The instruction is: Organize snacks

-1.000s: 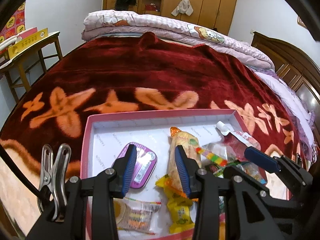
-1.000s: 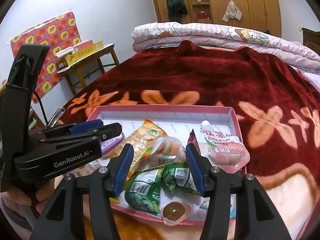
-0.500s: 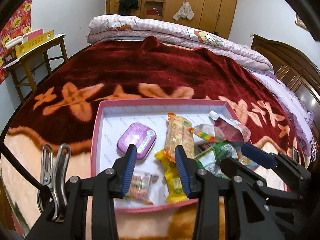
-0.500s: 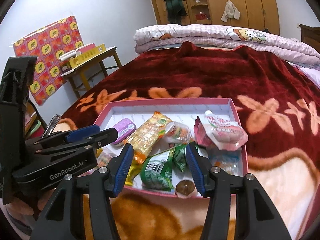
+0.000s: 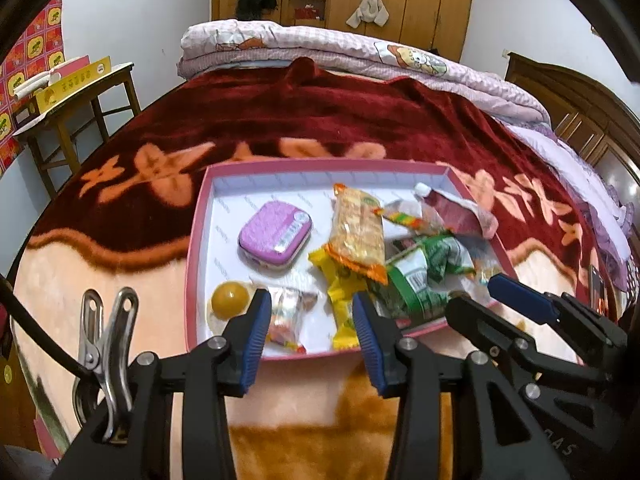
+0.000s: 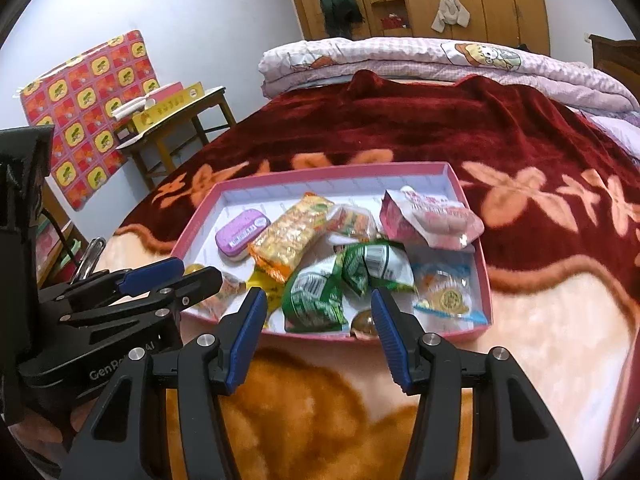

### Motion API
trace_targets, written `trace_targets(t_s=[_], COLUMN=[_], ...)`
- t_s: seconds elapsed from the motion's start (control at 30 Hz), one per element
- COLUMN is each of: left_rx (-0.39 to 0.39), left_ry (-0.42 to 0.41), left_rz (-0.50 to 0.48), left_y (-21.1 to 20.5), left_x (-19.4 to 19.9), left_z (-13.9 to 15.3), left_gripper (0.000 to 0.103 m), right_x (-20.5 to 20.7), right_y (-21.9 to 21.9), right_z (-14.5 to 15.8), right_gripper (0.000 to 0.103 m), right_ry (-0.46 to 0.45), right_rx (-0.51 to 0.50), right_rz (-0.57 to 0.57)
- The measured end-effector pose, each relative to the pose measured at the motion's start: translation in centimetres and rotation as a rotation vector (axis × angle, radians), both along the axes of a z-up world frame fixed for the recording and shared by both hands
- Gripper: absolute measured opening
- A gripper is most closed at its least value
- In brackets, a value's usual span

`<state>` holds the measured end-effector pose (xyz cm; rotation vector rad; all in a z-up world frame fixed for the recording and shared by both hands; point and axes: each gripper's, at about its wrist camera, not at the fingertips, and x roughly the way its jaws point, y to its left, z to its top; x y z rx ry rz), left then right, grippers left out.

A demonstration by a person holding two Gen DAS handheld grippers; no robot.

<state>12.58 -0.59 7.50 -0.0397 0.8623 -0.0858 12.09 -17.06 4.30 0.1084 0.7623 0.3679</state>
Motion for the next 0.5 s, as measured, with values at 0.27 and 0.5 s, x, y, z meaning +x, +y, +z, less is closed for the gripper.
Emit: trace_targets(t_s=[0.27, 0.5], left_rx=[0.03, 0.05], left_ry=[0.017, 0.007], left_rz=[0.003, 0.019], left_y=[-0.6, -1.0], left_x=[-0.7, -0.7], left_z=[-1.3, -1.7], left_gripper=[0.05, 0.053], right_x=[-0.3, -0.3], right_y=[-0.5, -0.4], right_z=[-1.1, -1.4], right_gripper=[0.056, 0.056], right_ry=[0.028, 0.014], right_rx=[0.003, -0.026], right_rz=[-0.021, -0.037])
